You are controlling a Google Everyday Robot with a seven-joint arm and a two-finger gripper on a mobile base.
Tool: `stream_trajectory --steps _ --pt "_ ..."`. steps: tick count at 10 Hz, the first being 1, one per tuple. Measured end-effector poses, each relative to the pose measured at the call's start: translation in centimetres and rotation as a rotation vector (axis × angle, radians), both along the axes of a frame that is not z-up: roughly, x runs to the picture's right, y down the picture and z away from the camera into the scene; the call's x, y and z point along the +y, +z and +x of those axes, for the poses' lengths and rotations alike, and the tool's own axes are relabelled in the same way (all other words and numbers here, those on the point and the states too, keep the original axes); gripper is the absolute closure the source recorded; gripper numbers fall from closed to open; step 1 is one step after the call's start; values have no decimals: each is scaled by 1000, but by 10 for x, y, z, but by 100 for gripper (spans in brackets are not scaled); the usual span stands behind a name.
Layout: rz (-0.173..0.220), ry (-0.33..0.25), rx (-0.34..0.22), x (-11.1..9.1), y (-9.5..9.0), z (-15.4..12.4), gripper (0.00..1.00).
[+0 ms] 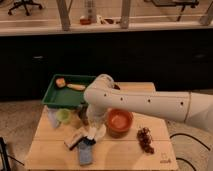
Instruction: Place brush in paper cup
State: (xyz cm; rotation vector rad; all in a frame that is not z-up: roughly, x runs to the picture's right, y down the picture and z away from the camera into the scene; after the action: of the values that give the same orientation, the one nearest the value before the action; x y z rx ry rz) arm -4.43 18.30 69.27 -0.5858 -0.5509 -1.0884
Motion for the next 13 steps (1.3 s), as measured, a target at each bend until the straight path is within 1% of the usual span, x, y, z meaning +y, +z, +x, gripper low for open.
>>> stream_trajectory --steps 4,5,6,8,10,11,12,13 --pt "-9 -8 3 1 2 0 98" --pt "-12 -9 2 1 2 0 93" --pt "-17 -11 0 1 2 0 86" --pt "-24 -12 -7 0 4 -1 61" --pt "-29 -15 -9 0 5 -1 45" --pt "-30 -18 -13 -1 5 -2 31" --pt "-31 -21 -14 -1 6 -2 25" --pt "-31 -22 -16 -1 6 -2 21"
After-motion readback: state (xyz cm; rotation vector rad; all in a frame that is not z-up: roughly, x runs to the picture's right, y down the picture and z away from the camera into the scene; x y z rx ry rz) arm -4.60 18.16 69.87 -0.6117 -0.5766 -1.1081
